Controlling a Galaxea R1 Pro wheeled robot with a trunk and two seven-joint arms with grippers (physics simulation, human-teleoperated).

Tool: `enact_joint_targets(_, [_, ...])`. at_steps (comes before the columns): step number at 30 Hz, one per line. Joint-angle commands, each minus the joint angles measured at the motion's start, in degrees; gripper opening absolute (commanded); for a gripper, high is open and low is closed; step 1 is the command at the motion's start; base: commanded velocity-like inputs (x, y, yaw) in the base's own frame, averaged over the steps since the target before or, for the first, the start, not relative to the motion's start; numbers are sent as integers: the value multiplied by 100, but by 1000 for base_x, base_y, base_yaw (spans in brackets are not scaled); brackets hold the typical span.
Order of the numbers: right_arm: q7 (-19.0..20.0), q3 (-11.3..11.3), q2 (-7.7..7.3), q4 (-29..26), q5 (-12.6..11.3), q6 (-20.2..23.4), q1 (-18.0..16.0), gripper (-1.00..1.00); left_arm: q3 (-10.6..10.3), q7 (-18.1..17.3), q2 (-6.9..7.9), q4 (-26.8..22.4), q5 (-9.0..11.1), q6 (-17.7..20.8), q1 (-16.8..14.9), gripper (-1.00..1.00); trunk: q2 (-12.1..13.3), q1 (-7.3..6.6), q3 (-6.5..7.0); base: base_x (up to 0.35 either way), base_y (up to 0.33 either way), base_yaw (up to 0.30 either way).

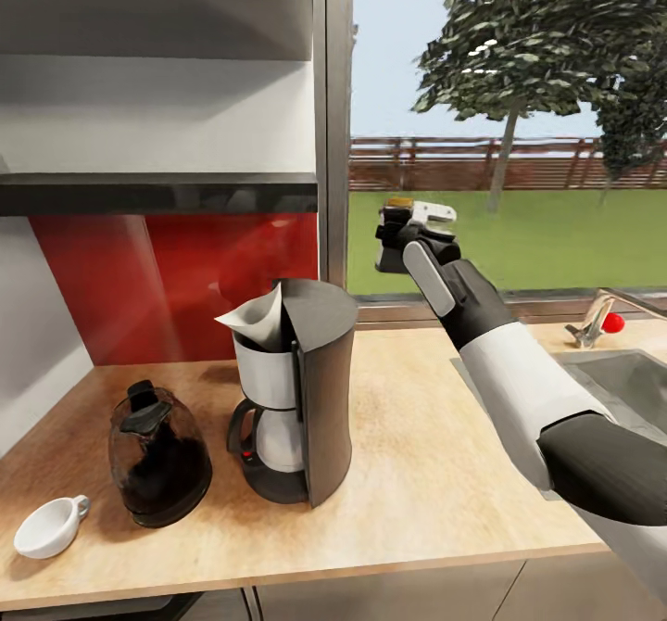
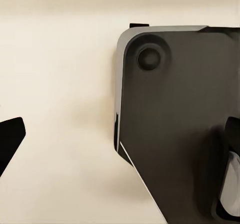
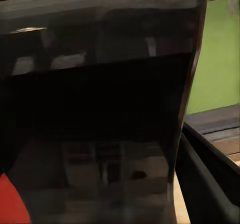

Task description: Set up a coffee station on the kitchen countertop: keep the coffee maker on the countertop, move the bottle of coffee from the kitchen shelf to the counter next to the coffee maker, place a paper coffee filter on top of the coffee maker, put the saucer next to the coffee maker with the coffee cup on the saucer, and place the electric kettle next to the coffee maker.

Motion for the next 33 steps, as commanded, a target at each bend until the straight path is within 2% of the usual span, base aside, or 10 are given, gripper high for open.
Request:
enact_joint_targets(1, [-55, 17, -8, -3, -64, -76, 44, -100, -28, 1, 1, -2, 58, -13, -2, 100, -13, 4, -13, 0, 0, 0])
enact_joint_targets(4, [-48, 17, -70, -1, -62, -145, 256, -100, -23, 1, 1, -2, 59, -18, -5, 100, -13, 4, -13, -6, 0, 0])
enact_joint_targets(11, [-82, 17, -88, 10, -62, -155, 307, -100, -23, 9, -3, -7, 59, -20, -5, 100, -13, 4, -13, -240, -49, 0])
enact_joint_targets(16, [-83, 17, -88, 106, -43, -192, 324, -100, -33, 10, -22, -23, 51, -22, -4, 100, -13, 4, -13, -52, -5, 0])
enact_joint_targets(21, [-73, 17, -87, 511, -37, -576, 425, -100, -37, 10, -25, -34, 51, -22, -5, 100, -13, 4, -13, -4, 0, 0])
enact_joint_targets(25, [-56, 20, -81, 954, -39, -1116, 440, -100, -38, 10, -25, -37, 50, -22, -6, 100, -13, 4, -13, 0, 0, 0])
enact_joint_targets(33, [-40, 18, -81, 1131, -37, -1256, 501, -100, -38, 1, -54, -37, 42, -31, -4, 100, -13, 4, -13, -28, 0, 0])
